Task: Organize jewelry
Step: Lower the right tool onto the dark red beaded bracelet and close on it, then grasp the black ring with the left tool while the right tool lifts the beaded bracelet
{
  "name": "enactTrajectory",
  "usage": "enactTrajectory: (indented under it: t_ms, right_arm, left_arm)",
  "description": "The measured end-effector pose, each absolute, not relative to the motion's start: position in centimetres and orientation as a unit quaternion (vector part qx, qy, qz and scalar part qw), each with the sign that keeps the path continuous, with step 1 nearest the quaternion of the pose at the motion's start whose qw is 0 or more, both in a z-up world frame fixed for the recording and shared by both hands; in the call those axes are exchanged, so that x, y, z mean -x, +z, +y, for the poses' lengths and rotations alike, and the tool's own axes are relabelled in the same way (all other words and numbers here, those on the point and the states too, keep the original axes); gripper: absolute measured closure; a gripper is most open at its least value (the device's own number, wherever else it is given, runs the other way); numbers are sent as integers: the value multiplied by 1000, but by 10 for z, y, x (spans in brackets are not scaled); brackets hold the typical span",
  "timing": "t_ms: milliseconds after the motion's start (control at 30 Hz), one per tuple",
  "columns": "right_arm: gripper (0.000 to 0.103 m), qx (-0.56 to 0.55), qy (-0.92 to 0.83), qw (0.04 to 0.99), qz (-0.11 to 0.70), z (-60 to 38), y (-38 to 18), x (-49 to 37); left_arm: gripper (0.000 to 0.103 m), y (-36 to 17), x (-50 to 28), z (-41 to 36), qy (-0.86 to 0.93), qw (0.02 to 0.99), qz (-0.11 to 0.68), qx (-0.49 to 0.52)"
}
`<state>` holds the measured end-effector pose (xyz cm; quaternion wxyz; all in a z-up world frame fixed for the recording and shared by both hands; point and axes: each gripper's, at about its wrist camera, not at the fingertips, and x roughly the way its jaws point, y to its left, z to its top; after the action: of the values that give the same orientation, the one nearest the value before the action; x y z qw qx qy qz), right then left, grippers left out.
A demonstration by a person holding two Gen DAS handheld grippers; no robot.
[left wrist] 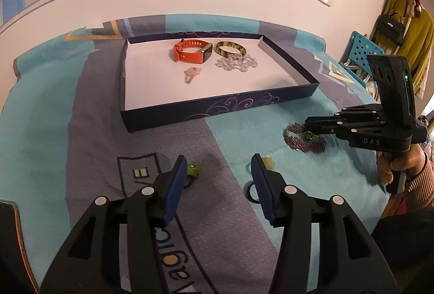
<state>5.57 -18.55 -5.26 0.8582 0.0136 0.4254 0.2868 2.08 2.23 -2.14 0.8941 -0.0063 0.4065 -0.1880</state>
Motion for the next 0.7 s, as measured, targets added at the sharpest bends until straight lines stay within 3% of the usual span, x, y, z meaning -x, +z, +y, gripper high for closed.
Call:
enactTrajectory:
  t_ms: [433, 633, 700]
  right_arm:
    - [102, -24, 301, 868, 394, -186, -30, -41]
    - [81, -33, 271, 865, 421, -193, -46, -54]
    - [81, -32, 273, 862, 425, -191, -50, -55]
  left_arm:
    - [54, -27, -16, 9, -213, 885, 413, -4]
    - [54, -30, -15, 8, -216, 883, 418, -1]
    - [55, -31, -15, 9, -216, 882, 419, 1]
